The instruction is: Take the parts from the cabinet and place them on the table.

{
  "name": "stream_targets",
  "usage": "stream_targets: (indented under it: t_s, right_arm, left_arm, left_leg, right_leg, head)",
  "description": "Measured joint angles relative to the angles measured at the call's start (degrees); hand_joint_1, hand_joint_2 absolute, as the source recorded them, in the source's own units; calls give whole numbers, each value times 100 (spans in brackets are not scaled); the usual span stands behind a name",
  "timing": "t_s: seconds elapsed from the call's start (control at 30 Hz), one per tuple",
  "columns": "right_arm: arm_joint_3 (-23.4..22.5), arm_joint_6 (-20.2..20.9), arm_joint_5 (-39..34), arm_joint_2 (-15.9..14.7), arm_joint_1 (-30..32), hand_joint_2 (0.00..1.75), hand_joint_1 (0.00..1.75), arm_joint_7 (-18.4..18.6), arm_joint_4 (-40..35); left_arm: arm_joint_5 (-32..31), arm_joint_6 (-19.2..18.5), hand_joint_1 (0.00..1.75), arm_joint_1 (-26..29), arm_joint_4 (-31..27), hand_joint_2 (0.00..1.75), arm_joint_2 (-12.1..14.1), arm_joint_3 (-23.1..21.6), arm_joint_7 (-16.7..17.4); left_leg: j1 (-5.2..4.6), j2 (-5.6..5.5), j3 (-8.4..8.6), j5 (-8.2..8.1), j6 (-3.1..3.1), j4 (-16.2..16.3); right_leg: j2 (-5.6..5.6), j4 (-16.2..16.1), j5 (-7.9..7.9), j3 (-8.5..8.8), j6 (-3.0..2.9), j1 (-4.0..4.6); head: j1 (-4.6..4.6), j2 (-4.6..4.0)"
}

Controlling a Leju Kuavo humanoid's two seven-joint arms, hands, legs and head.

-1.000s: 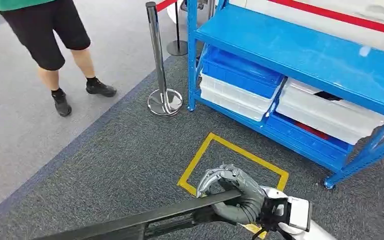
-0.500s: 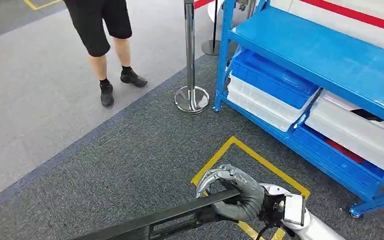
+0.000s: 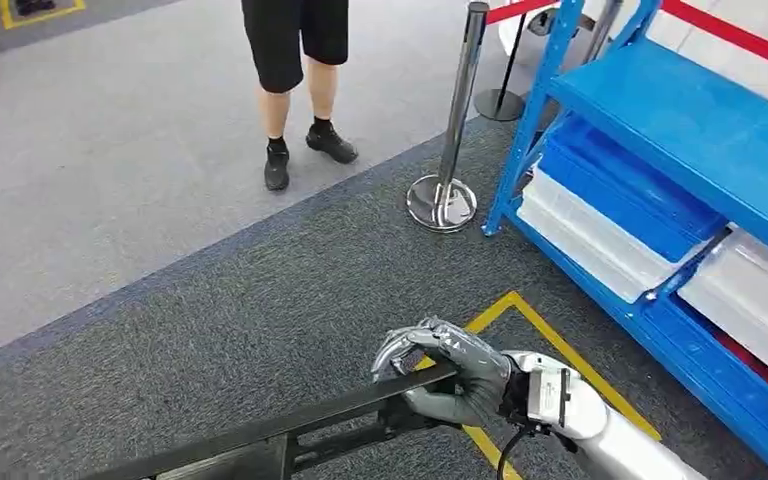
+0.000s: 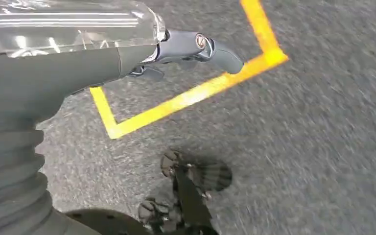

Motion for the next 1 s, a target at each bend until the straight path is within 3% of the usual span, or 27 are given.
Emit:
stream_targets:
  t_s: [0.03,0.07,0.1,0.13,0.23,0.27,0.3,0.33,0.37,0.43,0.47,0.5,0.57,0.6,0.63,0.73,0.77,0.8,0.83,0.87,0.93,0.97,1.0]
  right_arm:
    - [33,15,-24,0,-83,175,171,15,48]
    - [66,26,-50,0,-184,175,171,31,96]
    - [101,26,-77,0,-269,175,171,46,144]
    - [140,26,-101,0,-325,175,171,66,188]
    - [227,11,-164,0,-446,175,171,87,256]
    - [264,9,-177,-34,-496,175,171,90,277]
    - [291,9,-179,-79,-521,175,171,90,288]
    - [310,-2,-188,-118,-527,175,171,83,295]
    - [323,-24,-192,-159,-527,175,171,76,310]
    - [345,-63,-184,-208,-527,175,171,72,347]
    - [354,-74,-164,-210,-524,175,171,70,363]
    - [361,-96,-136,-210,-524,175,171,63,378]
    - [363,-123,-96,-210,-530,175,171,48,389]
    - [363,-129,-76,-210,-538,175,171,44,395]
    - [365,-129,-59,-210,-545,175,171,41,409]
    - [422,-127,-33,-210,-576,175,171,44,461]
    - [428,-127,-28,-210,-597,175,171,44,468]
    - [430,-125,-26,-210,-620,175,171,48,485]
    - [433,-125,-24,-210,-623,175,171,41,494]
    - [435,-127,-24,-210,-616,175,171,39,509]
    - [435,-168,7,-205,-610,175,171,15,546]
    - [435,-195,68,-188,-610,175,171,-20,553]
    - [435,-244,141,-188,-612,175,171,-58,551]
  left_arm:
    - [41,52,0,5,0,175,2,4,52]
    - [85,92,0,9,0,175,4,15,100]
    - [137,137,0,9,0,175,13,44,150]
    - [161,185,0,-16,0,175,41,70,200]
    - [243,282,0,41,0,175,103,157,249]
    - [255,299,0,59,-2,175,149,177,247]
    - [264,301,0,73,0,175,155,188,236]
    - [286,304,0,53,-2,175,186,199,219]
    - [297,297,0,24,-2,175,210,212,188]
    - [299,241,0,8,-2,175,240,247,127]
    - [299,227,0,25,-2,175,251,258,107]
    - [310,212,0,44,-2,175,260,271,65]
    - [336,210,0,50,-2,175,291,286,35]
    - [354,227,0,45,-2,175,319,289,30]
    - [360,245,0,33,-2,175,341,291,30]
    - [382,277,0,66,-11,175,415,315,24]
    - [389,280,0,71,-13,175,433,326,24]
    - [393,280,0,78,-13,175,433,326,22]
    - [393,277,0,55,-13,175,435,326,22]
    - [404,265,0,21,-13,175,439,326,11]
    - [404,238,0,-12,-13,175,444,328,4]
    - [402,238,0,-14,-13,175,444,326,4]
    - [400,236,0,-10,-13,175,444,326,4]
  left_leg:
    - [7,-94,-1,-14,-22,33]
    - [16,-173,-12,-38,-57,89]
    - [37,-241,-69,-59,-92,134]
    - [2,-289,-152,-70,-128,225]
    - [73,-523,-249,2,-250,155]
    - [86,-549,-250,-19,-275,185]
    - [31,-125,-291,-93,-308,319]
    - [26,180,-456,-283,-348,639]
    - [35,340,-685,-496,-371,1069]
    - [43,442,-1116,-785,-387,1865]
    - [43,447,-1171,-746,-389,1951]
    - [42,449,-1071,-579,-375,1742]
    - [22,556,-533,-95,-305,743]
    - [-23,788,-268,46,-243,277]
    - [-85,847,-251,-19,-165,199]
    - [-124,661,-287,-4,-49,157]
    - [-115,591,-222,39,-6,51]
    - [-48,504,-145,98,5,-22]
    - [-34,444,-121,112,25,-59]
    - [-32,375,-126,120,53,-59]
    - [-33,203,-125,114,62,-47]
    - [-32,112,-125,109,64,-30]
    - [-27,24,-120,93,56,-7]
  right_leg:
    - [34,-428,280,187,0,-14]
    - [161,-939,564,415,1,-38]
    - [482,-1162,532,518,1,-73]
    - [551,-1328,500,534,3,-60]
    - [340,-1283,509,527,-69,6]
    - [231,-1334,523,552,-124,-63]
    - [121,-1362,521,587,-159,-35]
    - [15,-1368,510,608,-204,-8]
    - [-88,-1367,501,611,-219,18]
    - [-303,-1366,475,616,-234,47]
    - [-394,-1365,465,624,-229,52]
    - [-478,-1365,450,636,-225,58]
    - [-643,-1367,412,686,-212,70]
    - [-707,-1372,393,712,-199,73]
    - [-749,-1371,370,729,-160,108]
    - [-898,-1431,367,776,-77,77]
    - [-952,-1460,356,817,-29,111]
    - [-638,-1386,309,809,-26,52]
    - [-289,-1160,170,694,-29,36]
    - [-121,-768,-26,501,-29,30]
    - [-10,90,-310,33,-8,20]
    - [-9,251,-273,-90,2,16]
    - [-8,137,-103,-77,13,5]
  head:
    - [0,0]
    - [0,0]
    - [2,0]
    - [0,0]
    - [0,0]
    - [0,0]
    - [0,0]
    - [-4,0]
    - [-4,0]
    - [-4,0]
    - [-4,0]
    - [-4,0]
    - [-4,0]
    - [-4,0]
    - [-4,0]
    - [-4,0]
    - [-6,0]
    - [-2,0]
    - [-9,0]
    - [-4,0]
    - [-7,0]
    - [-7,0]
    - [-7,0]
